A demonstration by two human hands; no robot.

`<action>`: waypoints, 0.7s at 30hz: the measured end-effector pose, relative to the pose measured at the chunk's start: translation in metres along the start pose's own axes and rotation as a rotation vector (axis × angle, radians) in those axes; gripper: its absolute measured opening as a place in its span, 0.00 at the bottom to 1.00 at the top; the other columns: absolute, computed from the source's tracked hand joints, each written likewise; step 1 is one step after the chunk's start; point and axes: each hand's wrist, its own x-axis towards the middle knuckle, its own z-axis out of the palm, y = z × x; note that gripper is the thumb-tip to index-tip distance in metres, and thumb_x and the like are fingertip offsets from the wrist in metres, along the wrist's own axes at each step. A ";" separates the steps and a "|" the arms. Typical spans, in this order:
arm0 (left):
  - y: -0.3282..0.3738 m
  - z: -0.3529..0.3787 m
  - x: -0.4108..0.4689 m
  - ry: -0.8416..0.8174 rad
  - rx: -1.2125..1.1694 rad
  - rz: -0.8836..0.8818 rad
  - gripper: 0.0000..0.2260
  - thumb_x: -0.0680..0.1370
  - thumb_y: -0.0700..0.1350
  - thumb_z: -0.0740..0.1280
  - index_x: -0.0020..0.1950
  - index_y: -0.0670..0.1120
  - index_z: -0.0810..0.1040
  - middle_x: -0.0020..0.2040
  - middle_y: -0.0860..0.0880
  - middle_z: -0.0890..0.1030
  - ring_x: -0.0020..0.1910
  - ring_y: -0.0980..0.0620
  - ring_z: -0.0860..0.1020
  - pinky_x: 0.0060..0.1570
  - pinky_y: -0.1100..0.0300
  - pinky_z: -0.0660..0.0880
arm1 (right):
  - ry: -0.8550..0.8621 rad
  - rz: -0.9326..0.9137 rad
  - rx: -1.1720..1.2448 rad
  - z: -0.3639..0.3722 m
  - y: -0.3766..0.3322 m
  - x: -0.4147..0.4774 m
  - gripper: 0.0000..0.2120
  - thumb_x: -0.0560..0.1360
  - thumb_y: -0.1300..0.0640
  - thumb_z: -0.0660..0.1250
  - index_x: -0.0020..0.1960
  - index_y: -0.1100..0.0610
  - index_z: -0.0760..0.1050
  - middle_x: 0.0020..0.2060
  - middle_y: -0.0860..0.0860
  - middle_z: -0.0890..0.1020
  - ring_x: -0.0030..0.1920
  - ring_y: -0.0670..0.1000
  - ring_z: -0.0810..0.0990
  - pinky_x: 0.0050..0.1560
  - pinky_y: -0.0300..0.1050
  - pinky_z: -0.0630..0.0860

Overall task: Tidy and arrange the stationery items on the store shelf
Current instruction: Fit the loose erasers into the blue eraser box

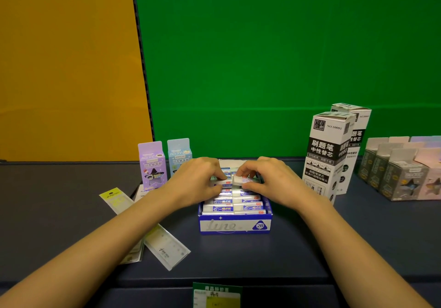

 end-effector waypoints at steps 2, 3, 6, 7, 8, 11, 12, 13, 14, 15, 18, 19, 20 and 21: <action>0.000 0.000 0.000 0.012 0.018 -0.005 0.13 0.75 0.48 0.64 0.57 0.48 0.80 0.54 0.49 0.80 0.53 0.50 0.76 0.47 0.57 0.72 | 0.003 0.004 -0.001 0.000 0.000 0.000 0.14 0.72 0.50 0.68 0.58 0.45 0.74 0.53 0.48 0.78 0.54 0.49 0.76 0.56 0.48 0.74; 0.000 0.001 0.001 0.011 0.028 -0.007 0.12 0.76 0.48 0.64 0.57 0.49 0.80 0.53 0.48 0.80 0.53 0.49 0.76 0.47 0.56 0.72 | 0.001 0.002 -0.003 0.000 -0.001 0.000 0.14 0.72 0.50 0.68 0.58 0.45 0.74 0.53 0.48 0.79 0.54 0.49 0.76 0.56 0.48 0.74; 0.001 0.001 0.002 -0.007 0.048 0.000 0.12 0.76 0.49 0.64 0.57 0.49 0.80 0.53 0.49 0.80 0.53 0.50 0.76 0.47 0.56 0.71 | -0.007 0.001 -0.010 0.002 -0.001 0.001 0.14 0.72 0.50 0.67 0.57 0.45 0.75 0.53 0.49 0.79 0.54 0.49 0.76 0.56 0.49 0.74; 0.001 0.002 0.002 -0.013 0.049 0.004 0.12 0.76 0.48 0.65 0.57 0.49 0.80 0.54 0.50 0.80 0.53 0.50 0.76 0.46 0.57 0.70 | -0.009 0.003 -0.012 0.003 -0.001 0.002 0.14 0.72 0.50 0.67 0.57 0.45 0.75 0.53 0.49 0.79 0.53 0.49 0.76 0.56 0.49 0.74; 0.001 0.002 0.003 -0.019 0.047 0.008 0.12 0.76 0.48 0.65 0.57 0.49 0.80 0.54 0.50 0.80 0.53 0.50 0.76 0.46 0.58 0.69 | -0.012 0.005 -0.014 0.003 -0.001 0.002 0.14 0.72 0.50 0.67 0.57 0.46 0.75 0.53 0.49 0.79 0.53 0.49 0.76 0.56 0.48 0.74; -0.002 0.001 0.004 -0.042 0.007 0.011 0.11 0.75 0.50 0.65 0.56 0.49 0.81 0.55 0.51 0.80 0.50 0.52 0.77 0.43 0.62 0.67 | -0.019 0.006 -0.012 0.003 -0.001 0.004 0.13 0.72 0.52 0.68 0.57 0.47 0.76 0.53 0.49 0.80 0.52 0.49 0.76 0.54 0.46 0.74; -0.003 0.001 0.003 -0.049 -0.007 0.012 0.11 0.76 0.50 0.65 0.55 0.50 0.81 0.55 0.52 0.79 0.49 0.53 0.76 0.42 0.63 0.66 | -0.023 0.004 -0.013 0.003 -0.002 0.005 0.13 0.72 0.52 0.68 0.56 0.48 0.77 0.53 0.48 0.81 0.52 0.48 0.77 0.54 0.46 0.74; -0.004 0.001 0.003 -0.053 -0.015 0.016 0.11 0.76 0.49 0.65 0.56 0.50 0.81 0.55 0.52 0.79 0.48 0.54 0.76 0.42 0.63 0.65 | -0.027 0.001 -0.016 0.003 -0.002 0.005 0.12 0.72 0.53 0.69 0.55 0.48 0.77 0.53 0.47 0.81 0.52 0.48 0.77 0.53 0.46 0.74; -0.005 0.001 0.003 -0.055 -0.017 0.021 0.11 0.76 0.49 0.65 0.56 0.50 0.81 0.55 0.52 0.79 0.48 0.54 0.76 0.42 0.64 0.64 | -0.028 -0.002 -0.018 0.003 -0.003 0.005 0.12 0.71 0.53 0.69 0.55 0.48 0.77 0.53 0.47 0.81 0.51 0.48 0.77 0.53 0.46 0.75; -0.005 0.001 0.003 -0.053 -0.017 0.025 0.11 0.76 0.49 0.65 0.56 0.50 0.81 0.55 0.52 0.80 0.47 0.55 0.75 0.42 0.64 0.64 | -0.024 -0.005 -0.018 0.002 -0.003 0.005 0.11 0.71 0.53 0.69 0.54 0.48 0.78 0.53 0.47 0.81 0.50 0.48 0.78 0.53 0.46 0.75; -0.006 0.001 0.003 -0.045 -0.033 0.021 0.11 0.75 0.49 0.66 0.56 0.49 0.81 0.54 0.51 0.80 0.43 0.57 0.72 0.42 0.63 0.66 | 0.003 -0.013 -0.016 0.000 -0.003 0.003 0.09 0.72 0.50 0.68 0.52 0.49 0.79 0.51 0.46 0.81 0.50 0.48 0.78 0.52 0.47 0.76; -0.006 0.001 0.003 -0.046 -0.039 0.019 0.11 0.75 0.49 0.66 0.56 0.49 0.81 0.54 0.51 0.80 0.42 0.57 0.72 0.42 0.63 0.67 | 0.011 -0.016 -0.016 0.000 -0.003 0.002 0.09 0.73 0.51 0.67 0.51 0.50 0.80 0.51 0.46 0.81 0.50 0.48 0.78 0.52 0.47 0.76; -0.006 0.001 0.003 -0.048 -0.041 0.016 0.11 0.75 0.48 0.66 0.55 0.49 0.81 0.53 0.50 0.80 0.43 0.56 0.73 0.42 0.62 0.68 | 0.013 -0.018 -0.021 -0.001 -0.003 0.002 0.08 0.73 0.52 0.67 0.51 0.50 0.80 0.51 0.46 0.81 0.51 0.48 0.78 0.52 0.47 0.75; -0.006 0.001 0.003 -0.051 -0.042 0.013 0.11 0.75 0.48 0.66 0.55 0.49 0.82 0.53 0.50 0.80 0.44 0.54 0.75 0.43 0.61 0.69 | 0.012 -0.019 -0.026 -0.001 -0.004 0.002 0.08 0.74 0.52 0.66 0.52 0.50 0.80 0.52 0.46 0.81 0.51 0.48 0.78 0.52 0.47 0.75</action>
